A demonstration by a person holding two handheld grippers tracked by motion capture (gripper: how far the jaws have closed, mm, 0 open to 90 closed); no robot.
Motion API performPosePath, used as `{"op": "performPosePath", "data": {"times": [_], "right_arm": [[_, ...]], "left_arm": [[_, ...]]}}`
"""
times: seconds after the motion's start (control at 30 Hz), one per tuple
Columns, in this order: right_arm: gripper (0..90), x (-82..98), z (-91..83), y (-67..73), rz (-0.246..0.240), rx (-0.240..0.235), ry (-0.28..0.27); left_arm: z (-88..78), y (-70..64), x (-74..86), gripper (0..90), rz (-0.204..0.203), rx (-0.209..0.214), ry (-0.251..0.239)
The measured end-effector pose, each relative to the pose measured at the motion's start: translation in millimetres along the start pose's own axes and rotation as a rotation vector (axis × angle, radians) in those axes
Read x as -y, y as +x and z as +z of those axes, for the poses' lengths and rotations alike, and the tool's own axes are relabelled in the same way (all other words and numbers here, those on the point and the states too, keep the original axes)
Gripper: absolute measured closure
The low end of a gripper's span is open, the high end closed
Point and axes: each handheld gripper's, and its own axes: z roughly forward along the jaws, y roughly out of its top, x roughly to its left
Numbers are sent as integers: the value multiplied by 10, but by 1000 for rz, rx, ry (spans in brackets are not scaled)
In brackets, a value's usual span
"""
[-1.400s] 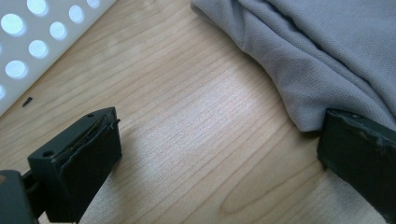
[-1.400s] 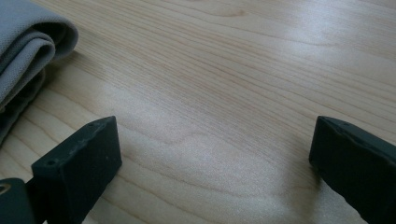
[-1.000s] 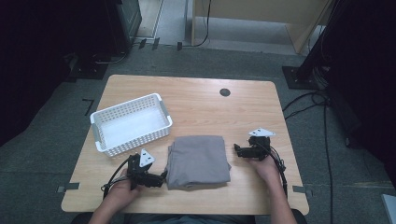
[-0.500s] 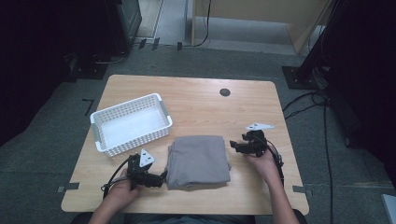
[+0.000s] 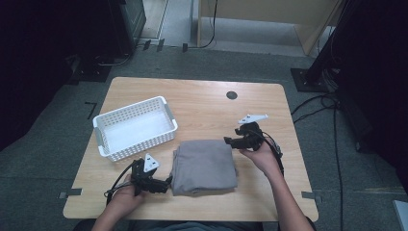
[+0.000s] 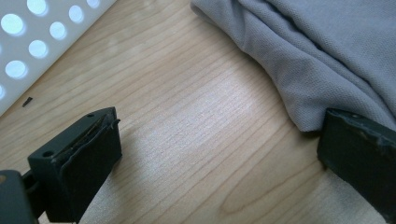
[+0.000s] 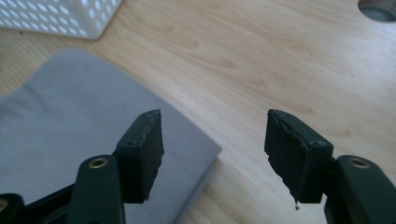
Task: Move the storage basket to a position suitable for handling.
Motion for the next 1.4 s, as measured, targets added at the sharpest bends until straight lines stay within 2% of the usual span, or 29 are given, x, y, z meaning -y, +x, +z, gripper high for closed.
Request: {"op": "performPosePath", "data": {"times": [0.1,0.27,0.4,0.47,0.57,0.6,0.77,1.07,1.2,1.4], "right_arm": [[397,-178,21,19,8,-26,-17],[403,-353,92,42,-4,-35,-10],[415,-557,213,115,-37,-44,-6],[419,-592,237,132,-38,-50,-6],[444,-737,335,177,-40,-87,-22],[444,-737,335,177,-40,-87,-22],[484,-979,490,258,-53,-102,-16],[522,-1194,704,434,-68,-137,-23],[549,-1321,879,535,-72,-164,-14],[566,-1481,1083,658,-71,-176,-4]], "left_arm": [[0,0,0,0,-1,0,-1],[1,-1,0,0,-1,0,-1],[1,-1,1,0,-1,0,-2],[1,-1,1,0,-1,0,-2],[1,-1,0,0,-1,-1,-1],[1,-1,0,0,-1,-1,-1],[1,-1,0,0,-1,0,-1],[1,-1,1,0,-1,0,-2],[-2,1,0,0,2,0,2],[2,-3,1,0,-3,-1,-3]]}}
